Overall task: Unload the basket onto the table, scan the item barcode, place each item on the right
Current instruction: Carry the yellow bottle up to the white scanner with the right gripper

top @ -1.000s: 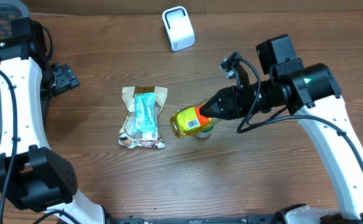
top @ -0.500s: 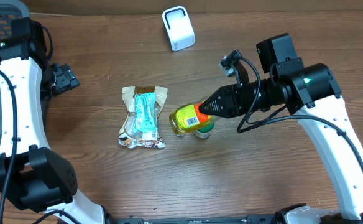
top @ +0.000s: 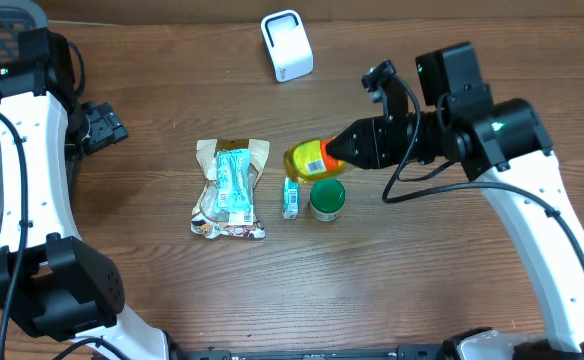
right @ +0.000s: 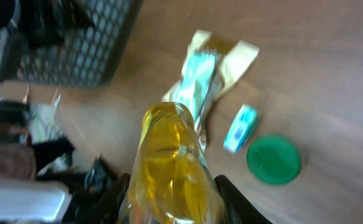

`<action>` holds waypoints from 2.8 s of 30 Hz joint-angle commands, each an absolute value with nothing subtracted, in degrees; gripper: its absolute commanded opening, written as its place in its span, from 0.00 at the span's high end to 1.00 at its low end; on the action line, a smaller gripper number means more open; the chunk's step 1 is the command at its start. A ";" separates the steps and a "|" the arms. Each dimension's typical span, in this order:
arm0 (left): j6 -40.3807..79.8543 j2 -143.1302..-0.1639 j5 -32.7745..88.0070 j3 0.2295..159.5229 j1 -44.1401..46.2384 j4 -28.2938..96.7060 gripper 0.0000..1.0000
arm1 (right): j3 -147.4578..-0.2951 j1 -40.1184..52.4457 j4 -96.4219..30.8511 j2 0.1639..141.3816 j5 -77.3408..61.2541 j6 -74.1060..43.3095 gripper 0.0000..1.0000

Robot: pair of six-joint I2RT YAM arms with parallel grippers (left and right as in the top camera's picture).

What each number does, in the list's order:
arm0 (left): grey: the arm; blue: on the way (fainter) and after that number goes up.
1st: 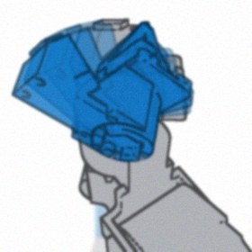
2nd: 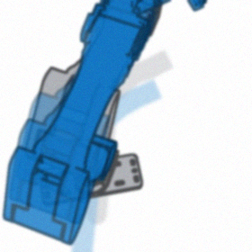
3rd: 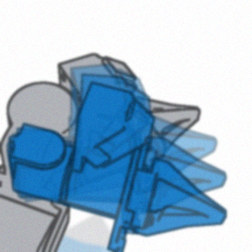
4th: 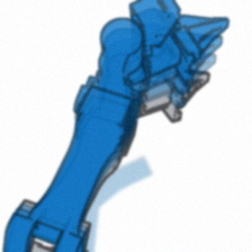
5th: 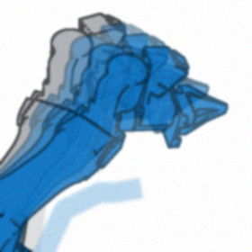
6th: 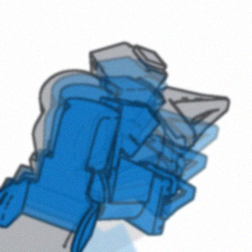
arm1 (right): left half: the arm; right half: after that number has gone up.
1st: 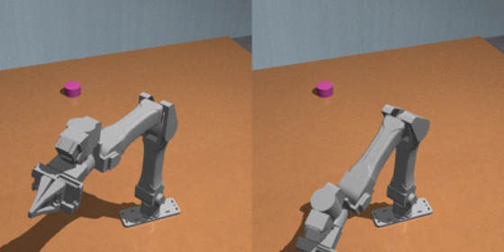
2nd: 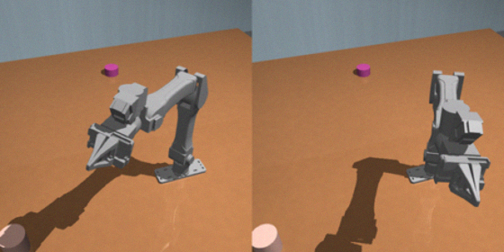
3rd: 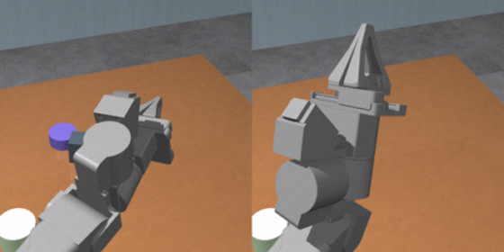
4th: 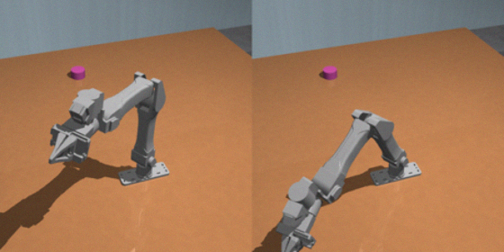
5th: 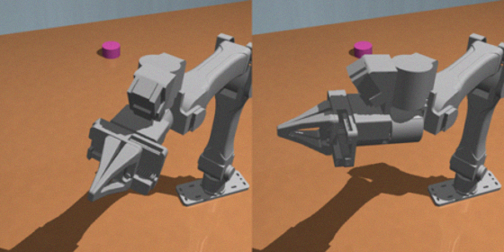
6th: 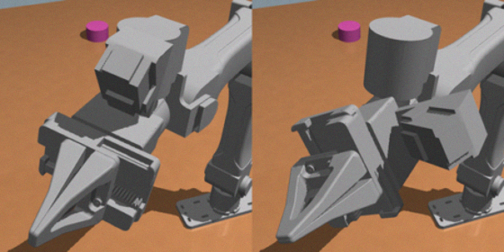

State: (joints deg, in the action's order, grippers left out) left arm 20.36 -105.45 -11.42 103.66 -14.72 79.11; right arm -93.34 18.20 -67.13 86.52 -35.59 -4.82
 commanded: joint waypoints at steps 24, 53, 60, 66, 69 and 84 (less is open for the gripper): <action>19.29 -106.02 -12.19 104.66 -14.98 79.05 0.00 | -124.46 23.73 -52.80 103.74 -5.43 8.25 0.69; 19.27 -106.02 -12.19 104.66 -14.98 79.05 0.00 | -124.36 30.94 -32.36 123.59 22.48 26.44 0.72; 19.29 -106.02 -12.19 104.66 -14.94 79.05 0.00 | -124.36 31.11 -22.02 128.27 24.88 33.12 0.71; 19.27 -106.02 -12.19 104.66 -14.94 79.05 0.00 | -124.36 30.72 -12.80 133.19 25.91 40.05 0.66; 19.27 -106.02 -12.19 104.66 -14.94 79.05 0.01 | -124.36 30.74 -10.17 134.89 25.91 42.89 0.66; 19.29 -106.02 -12.19 104.66 -14.94 79.05 0.00 | -124.36 29.76 -7.57 138.74 25.39 45.52 0.66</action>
